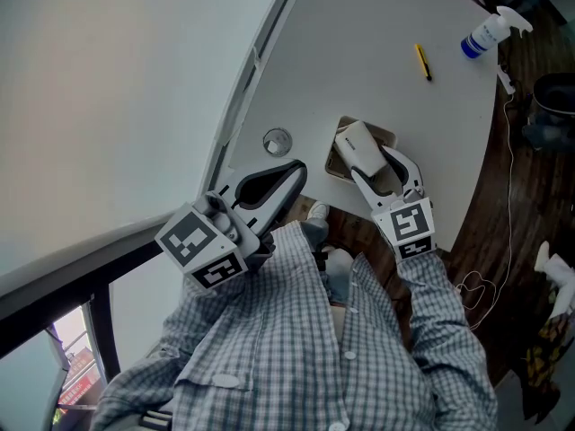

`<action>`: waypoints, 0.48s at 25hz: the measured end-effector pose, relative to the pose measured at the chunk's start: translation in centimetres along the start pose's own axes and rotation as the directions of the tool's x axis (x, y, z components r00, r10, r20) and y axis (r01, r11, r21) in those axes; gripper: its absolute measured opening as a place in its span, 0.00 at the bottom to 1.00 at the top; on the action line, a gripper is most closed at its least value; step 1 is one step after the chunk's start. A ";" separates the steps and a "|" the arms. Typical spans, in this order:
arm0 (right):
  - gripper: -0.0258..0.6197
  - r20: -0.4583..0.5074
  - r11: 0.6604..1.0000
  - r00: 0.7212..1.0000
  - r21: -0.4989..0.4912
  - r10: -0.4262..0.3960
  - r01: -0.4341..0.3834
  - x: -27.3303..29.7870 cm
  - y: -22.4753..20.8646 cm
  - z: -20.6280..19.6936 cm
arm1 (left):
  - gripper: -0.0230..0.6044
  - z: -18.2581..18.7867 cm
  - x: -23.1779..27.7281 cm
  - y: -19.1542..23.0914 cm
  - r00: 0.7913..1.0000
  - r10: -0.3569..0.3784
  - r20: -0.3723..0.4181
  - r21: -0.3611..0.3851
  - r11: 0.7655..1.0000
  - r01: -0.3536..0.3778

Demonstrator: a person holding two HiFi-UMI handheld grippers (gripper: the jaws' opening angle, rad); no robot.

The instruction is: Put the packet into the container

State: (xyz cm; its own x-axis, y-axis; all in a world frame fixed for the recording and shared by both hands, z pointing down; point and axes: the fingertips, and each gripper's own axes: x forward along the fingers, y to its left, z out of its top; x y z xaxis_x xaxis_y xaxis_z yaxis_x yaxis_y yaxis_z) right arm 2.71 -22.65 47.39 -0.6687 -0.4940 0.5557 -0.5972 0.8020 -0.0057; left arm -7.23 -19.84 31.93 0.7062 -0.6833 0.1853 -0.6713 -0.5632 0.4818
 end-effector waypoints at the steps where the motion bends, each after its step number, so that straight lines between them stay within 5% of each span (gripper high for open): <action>1: 0.44 -0.011 1.000 1.000 -0.012 0.000 -0.001 0.1 0.1 -0.1 | 0.05 0.0 0.0 0.0 1.000 -0.001 0.000 -0.001 1.000 0.001; 12: 0.44 -0.058 0.999 0.998 -0.042 0.006 -0.009 0.3 0.2 -0.7 | 0.05 0.0 0.3 -0.1 1.000 -0.004 0.000 -0.007 1.000 0.004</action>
State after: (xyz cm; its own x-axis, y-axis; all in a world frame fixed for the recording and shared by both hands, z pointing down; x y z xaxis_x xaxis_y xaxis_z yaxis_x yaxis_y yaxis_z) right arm 2.64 -22.38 48.12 -0.6457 -0.4686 0.6029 -0.5721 0.8198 0.0246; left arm -6.94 -19.98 31.99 0.7089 -0.6810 0.1835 -0.6669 -0.5625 0.4887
